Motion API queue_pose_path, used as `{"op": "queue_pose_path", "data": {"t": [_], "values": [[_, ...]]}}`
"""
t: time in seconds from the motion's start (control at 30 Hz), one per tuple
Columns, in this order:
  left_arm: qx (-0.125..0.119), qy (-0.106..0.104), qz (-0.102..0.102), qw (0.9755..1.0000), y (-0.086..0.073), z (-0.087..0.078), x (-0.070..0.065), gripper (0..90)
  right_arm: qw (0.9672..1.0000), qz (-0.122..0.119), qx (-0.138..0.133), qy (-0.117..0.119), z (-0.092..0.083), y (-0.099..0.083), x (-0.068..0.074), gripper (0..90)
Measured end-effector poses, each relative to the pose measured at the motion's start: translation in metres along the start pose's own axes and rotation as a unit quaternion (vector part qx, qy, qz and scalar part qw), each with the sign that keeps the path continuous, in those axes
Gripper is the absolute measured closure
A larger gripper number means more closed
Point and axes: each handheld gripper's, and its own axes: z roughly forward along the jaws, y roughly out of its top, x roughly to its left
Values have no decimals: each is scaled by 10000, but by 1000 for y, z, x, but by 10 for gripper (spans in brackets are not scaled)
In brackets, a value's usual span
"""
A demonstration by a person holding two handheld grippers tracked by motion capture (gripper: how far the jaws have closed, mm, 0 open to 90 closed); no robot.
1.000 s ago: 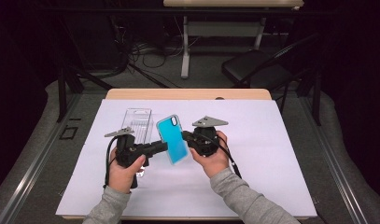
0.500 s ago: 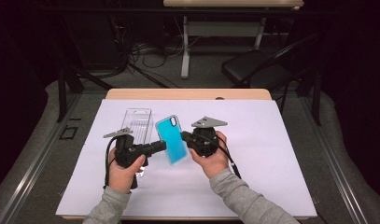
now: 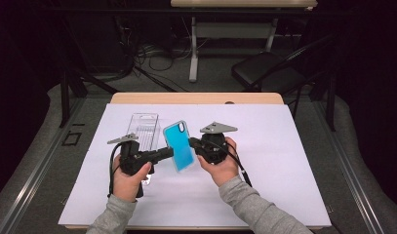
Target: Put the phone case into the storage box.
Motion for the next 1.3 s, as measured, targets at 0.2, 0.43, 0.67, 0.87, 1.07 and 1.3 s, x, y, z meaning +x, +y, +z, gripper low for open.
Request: {"op": "queue_pose_path", "data": {"t": [0.2, 0.43, 0.67, 0.87, 1.07, 1.3], "values": [[2, 1, -23, 10000, 0, 0, 0, 811, 10000, 0, 0, 10, 0, 0, 0, 877], [18, -21, -49, 10000, 0, -1, 2, 811, 10000, -4, -2, 29, 0, 0, 0, 875], [21, -56, -105, 9999, 0, -1, 3, 812, 10000, -6, -39, 64, 0, -1, -1, 873], [6, -74, -105, 9999, 0, -1, 3, 813, 10000, 0, -55, 80, -1, -1, -1, 866], [-2, -79, -112, 9999, 0, -2, 3, 813, 9999, 20, -61, 113, -1, -1, -2, 855], [7, -127, -134, 9998, 0, -2, 6, 813, 9999, 57, -68, 142, 0, -1, -3, 842]]}}
